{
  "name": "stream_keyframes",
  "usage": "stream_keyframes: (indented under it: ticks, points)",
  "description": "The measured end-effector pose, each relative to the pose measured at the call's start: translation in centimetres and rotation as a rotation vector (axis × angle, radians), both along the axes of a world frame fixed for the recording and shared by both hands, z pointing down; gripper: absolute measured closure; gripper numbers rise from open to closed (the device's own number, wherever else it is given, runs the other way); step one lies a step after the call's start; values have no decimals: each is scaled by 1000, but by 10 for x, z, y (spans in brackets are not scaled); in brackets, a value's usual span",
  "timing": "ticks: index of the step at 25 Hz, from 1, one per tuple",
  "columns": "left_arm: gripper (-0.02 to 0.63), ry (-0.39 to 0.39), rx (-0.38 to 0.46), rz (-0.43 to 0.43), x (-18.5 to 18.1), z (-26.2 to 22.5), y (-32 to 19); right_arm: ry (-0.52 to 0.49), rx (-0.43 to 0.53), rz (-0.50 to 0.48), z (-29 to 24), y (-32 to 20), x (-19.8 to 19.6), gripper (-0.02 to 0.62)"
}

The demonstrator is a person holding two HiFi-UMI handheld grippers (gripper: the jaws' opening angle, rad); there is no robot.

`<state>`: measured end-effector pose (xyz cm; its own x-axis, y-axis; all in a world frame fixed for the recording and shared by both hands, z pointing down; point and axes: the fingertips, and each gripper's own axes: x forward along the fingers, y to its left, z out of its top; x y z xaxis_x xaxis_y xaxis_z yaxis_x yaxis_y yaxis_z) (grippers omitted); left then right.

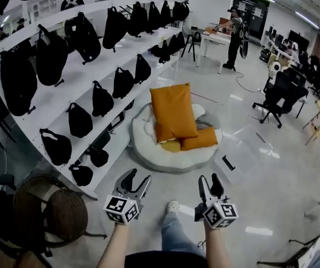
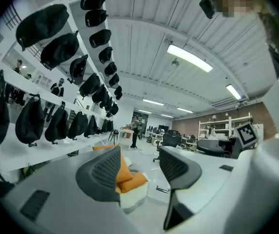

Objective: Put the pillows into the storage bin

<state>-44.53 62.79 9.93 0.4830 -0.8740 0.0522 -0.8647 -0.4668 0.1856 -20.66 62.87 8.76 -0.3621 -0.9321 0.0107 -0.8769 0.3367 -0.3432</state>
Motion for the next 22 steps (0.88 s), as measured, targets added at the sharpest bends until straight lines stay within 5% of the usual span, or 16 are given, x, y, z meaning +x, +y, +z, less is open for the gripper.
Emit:
stream_keyframes:
  ticks: [9, 22]
  points:
    - [356, 41, -39, -93, 23, -14, -246, 6, -61, -51, -4, -271, 40, 374]
    - [353, 35, -93, -122, 17, -8, -364, 33, -111, -101, -4, -402, 26, 374]
